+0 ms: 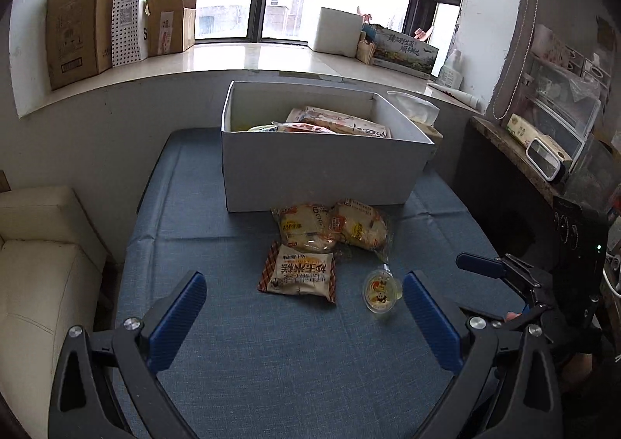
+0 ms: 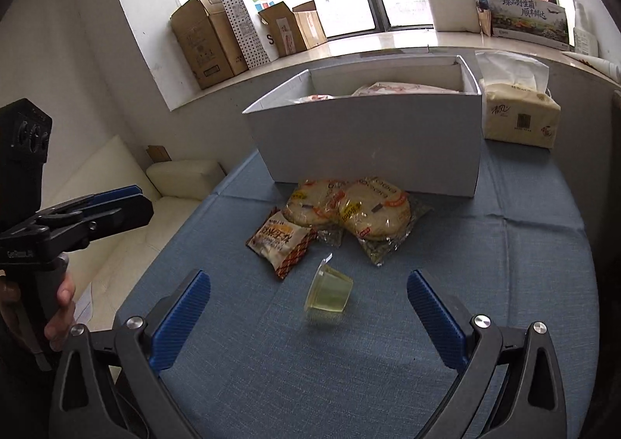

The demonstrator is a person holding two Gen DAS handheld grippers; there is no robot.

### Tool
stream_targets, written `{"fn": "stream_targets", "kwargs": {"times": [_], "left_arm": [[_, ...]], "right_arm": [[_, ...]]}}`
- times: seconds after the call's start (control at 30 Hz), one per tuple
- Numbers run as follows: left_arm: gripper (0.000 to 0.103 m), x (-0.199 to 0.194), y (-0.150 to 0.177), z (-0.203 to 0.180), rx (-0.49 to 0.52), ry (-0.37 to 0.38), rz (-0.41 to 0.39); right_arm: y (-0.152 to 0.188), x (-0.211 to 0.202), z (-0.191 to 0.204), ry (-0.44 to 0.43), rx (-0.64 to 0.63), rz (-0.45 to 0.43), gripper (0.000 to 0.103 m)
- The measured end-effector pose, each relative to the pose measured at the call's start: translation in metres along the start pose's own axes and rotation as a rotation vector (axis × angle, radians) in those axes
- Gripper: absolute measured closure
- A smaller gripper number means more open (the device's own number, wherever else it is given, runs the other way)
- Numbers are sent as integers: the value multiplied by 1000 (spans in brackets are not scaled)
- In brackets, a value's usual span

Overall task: Organize snacks
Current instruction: 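Grasp the small clear jelly cup with the right tool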

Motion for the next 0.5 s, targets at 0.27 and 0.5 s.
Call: {"fn": "stream_targets", "kwargs": {"times": [0.27, 0.5], "left_arm": [[0, 2, 8, 9, -32, 0, 17], [0, 11, 17, 13, -47, -8, 52]], "right_arm": [[14, 49, -12, 41, 23, 108, 0], [15, 74, -21, 137, 22, 167, 0]]}}
Point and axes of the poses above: each gripper's, at about its wrist camera, not at the fingertips, and x roughly the way its jaws point, z to its left, y to its underside, the point moved 1 cm from there along x, roughly the way its jaws point, and after that the axes turned 8 degrees about -y, right-handed, at the moved point
